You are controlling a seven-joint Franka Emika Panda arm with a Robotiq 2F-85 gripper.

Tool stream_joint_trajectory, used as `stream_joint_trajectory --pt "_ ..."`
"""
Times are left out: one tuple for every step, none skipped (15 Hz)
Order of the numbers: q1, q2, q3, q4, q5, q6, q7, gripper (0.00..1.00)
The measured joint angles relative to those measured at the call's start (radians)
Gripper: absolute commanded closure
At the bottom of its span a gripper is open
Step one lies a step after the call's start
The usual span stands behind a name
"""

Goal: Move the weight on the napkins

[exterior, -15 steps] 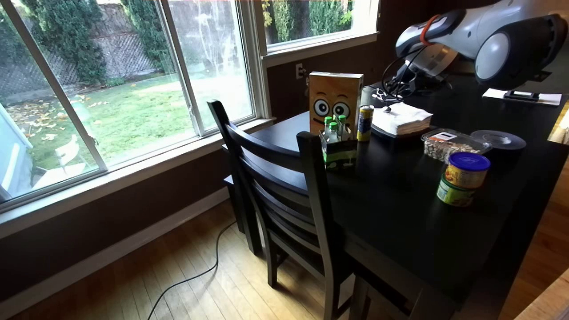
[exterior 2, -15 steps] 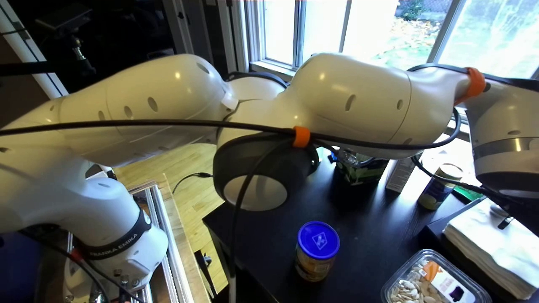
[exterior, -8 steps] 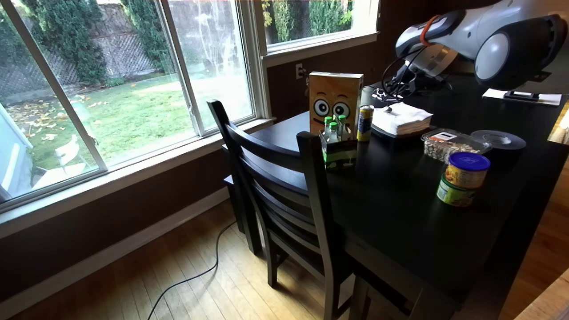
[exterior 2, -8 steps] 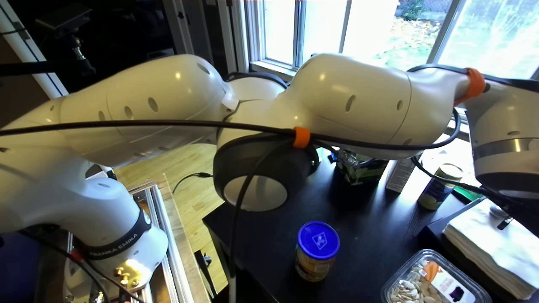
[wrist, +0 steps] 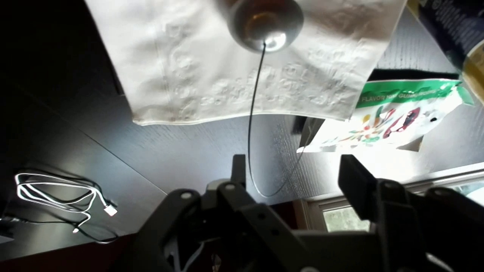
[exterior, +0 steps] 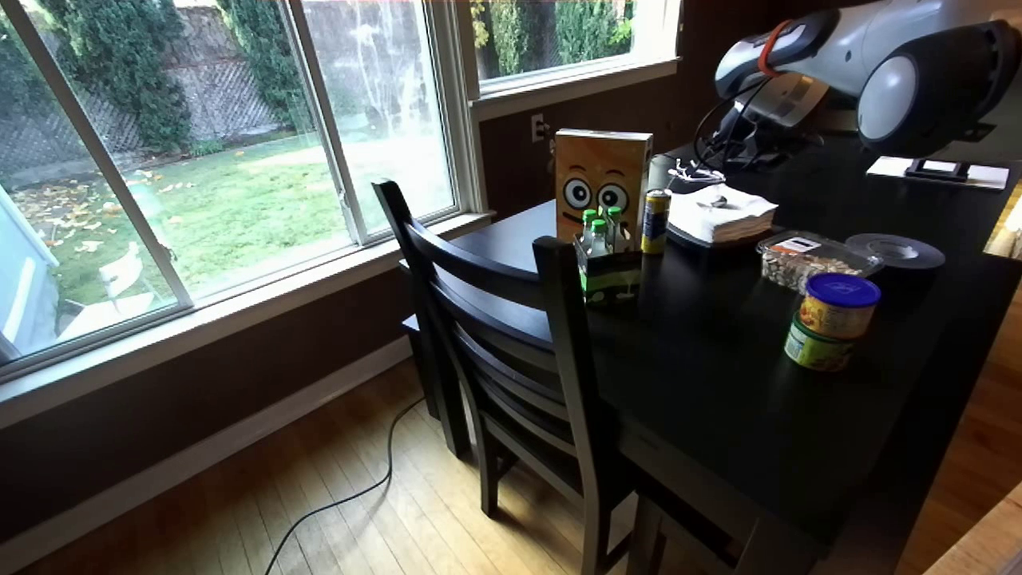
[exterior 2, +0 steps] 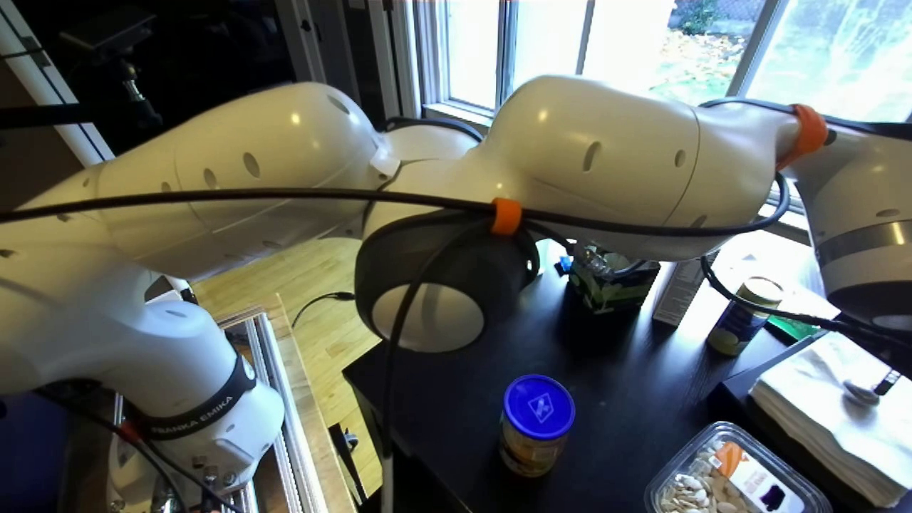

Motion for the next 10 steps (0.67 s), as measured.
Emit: stream_joint_trajectory --pt "0.002 -0.01 -0.02 0.0 -0.019 -0.026 0.001 0.01" --pt "0.005 -0.021 -0.04 0.0 -0.041 -0.061 0.001 0.0" --pt "0.007 -0.033 -0.058 0.0 -0.061 -0.103 0.001 0.0" --pt "0.008 -0.045 -0.073 0.0 -0.081 -0.151 0.001 0.0" --pt "0.008 -0.057 -0.085 0.0 -0.096 -0.201 0.001 0.0" --pt "0.008 -0.068 -0.094 0.0 -0.109 -0.259 0.0 0.0" --pt "0.008 -0.081 -0.103 0.0 -0.121 -0.321 -0.001 0.0" --pt "0.008 -0.092 -0.108 0.0 -0.132 -0.377 -0.004 0.0" --pt "0.009 -0.103 -0.111 0.0 -0.139 -0.426 -0.008 0.0" --pt "0.009 -0.113 -0.113 0.0 -0.146 -0.467 -0.009 0.0"
